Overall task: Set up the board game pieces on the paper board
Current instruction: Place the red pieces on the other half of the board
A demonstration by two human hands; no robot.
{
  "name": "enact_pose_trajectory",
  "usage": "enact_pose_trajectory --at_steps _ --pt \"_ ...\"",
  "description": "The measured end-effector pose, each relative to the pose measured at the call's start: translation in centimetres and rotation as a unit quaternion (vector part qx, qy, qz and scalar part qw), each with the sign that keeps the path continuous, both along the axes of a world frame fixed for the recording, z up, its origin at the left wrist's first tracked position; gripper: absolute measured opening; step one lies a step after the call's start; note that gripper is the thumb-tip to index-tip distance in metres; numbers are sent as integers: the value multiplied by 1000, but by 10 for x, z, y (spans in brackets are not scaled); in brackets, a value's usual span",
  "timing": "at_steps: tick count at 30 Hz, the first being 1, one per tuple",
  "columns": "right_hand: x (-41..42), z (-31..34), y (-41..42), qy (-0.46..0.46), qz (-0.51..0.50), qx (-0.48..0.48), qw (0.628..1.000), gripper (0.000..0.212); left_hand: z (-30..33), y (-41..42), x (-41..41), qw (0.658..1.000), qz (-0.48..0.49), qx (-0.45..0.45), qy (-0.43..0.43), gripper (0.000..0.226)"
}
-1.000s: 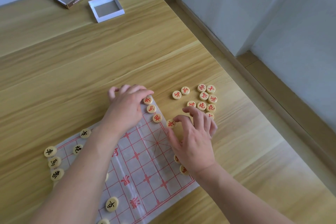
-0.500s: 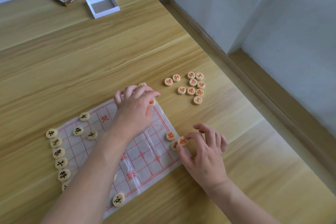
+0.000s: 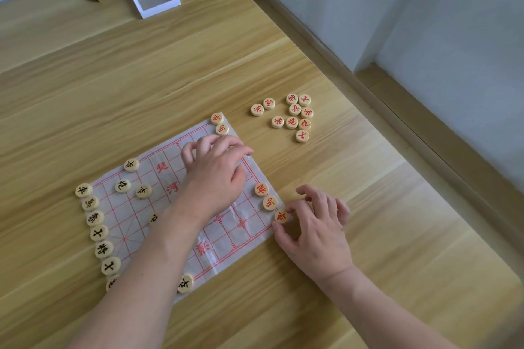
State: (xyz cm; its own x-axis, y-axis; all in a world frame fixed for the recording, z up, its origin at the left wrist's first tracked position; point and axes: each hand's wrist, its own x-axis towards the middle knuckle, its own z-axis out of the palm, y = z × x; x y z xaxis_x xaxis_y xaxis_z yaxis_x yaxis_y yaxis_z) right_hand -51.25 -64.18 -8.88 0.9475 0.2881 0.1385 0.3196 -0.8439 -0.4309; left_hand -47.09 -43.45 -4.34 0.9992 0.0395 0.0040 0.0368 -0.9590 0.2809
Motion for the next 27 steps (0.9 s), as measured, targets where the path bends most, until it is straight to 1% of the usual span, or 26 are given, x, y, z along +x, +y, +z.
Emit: enact_pose_trajectory --at_steps 4,9,14,17,22,27 --pt "0 0 1 13 -1 -8 1000 29 2 -1 -1 1000 2 2 -1 38" --pt "6 5 2 26 -34 38 998 36 3 -3 4 1000 -4 -2 -7 36" --pt "36 7 5 7 -75 66 995 33 1 -10 16 1000 -3 -8 -20 37" --pt "59 9 6 -10 -83 63 994 32 -1 -14 25 1000 -3 -11 -22 35" --pt "95 6 4 -6 -92 45 995 31 -7 -18 41 1000 4 -6 -25 28" --pt "129 3 6 -16 -109 38 993 31 -12 -19 62 999 31 5 -37 23"
